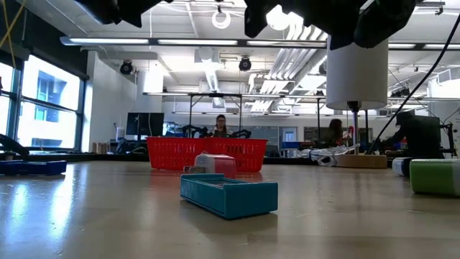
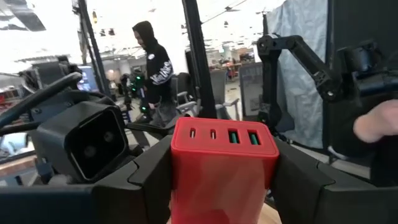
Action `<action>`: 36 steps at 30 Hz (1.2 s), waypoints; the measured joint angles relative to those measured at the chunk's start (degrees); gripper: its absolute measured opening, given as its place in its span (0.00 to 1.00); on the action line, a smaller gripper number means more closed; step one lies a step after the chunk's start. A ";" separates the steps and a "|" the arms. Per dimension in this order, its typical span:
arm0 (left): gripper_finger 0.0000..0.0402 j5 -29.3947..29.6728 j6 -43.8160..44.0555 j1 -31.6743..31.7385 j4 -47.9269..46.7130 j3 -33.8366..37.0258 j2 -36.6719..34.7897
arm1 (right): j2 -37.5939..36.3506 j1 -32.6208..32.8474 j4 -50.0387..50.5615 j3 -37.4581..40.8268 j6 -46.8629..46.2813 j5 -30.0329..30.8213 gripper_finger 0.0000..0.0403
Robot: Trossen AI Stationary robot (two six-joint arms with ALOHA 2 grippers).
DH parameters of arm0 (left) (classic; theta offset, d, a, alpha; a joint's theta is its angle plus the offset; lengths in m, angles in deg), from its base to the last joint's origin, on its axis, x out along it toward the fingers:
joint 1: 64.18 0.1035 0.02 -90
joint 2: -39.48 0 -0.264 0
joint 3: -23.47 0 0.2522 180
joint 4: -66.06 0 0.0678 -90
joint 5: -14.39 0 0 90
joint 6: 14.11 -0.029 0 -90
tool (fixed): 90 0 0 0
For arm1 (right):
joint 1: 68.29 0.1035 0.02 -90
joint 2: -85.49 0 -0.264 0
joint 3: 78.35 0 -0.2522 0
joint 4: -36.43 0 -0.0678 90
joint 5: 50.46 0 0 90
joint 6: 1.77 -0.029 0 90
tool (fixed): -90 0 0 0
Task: Pick & Place Office items
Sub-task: Put the red charger adapter into the left red bin
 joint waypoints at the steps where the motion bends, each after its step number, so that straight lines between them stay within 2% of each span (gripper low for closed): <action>1: 0.50 -0.08 0.03 0.00 -0.03 0.04 0.02 | 0.00 0.01 0.38 0.00 0.02 -0.01 0.59; 8: 0.50 3.52 1.10 -0.03 -1.13 0.29 0.16 | -0.30 -0.01 1.27 -0.45 1.76 4.02 0.59; 12: 0.50 5.64 -0.56 -0.09 -1.57 0.24 0.04 | -0.37 -0.06 0.15 -0.24 1.79 3.36 0.59; 19: 0.50 5.78 -0.60 0.13 -1.96 0.18 0.05 | -0.73 -0.12 1.18 -0.24 1.85 1.99 0.58; 27: 0.50 5.15 -1.15 0.13 -1.96 0.22 0.15 | -0.83 -0.10 3.90 -0.37 4.44 0.49 0.43; 32: 0.58 5.33 -0.51 0.13 -1.98 0.28 0.08 | -0.94 -0.10 4.19 -0.27 4.69 -0.84 0.35; 36: 0.61 5.90 0.41 0.13 -1.83 0.30 0.04 | -0.98 -0.06 4.42 -0.24 6.21 -1.66 0.29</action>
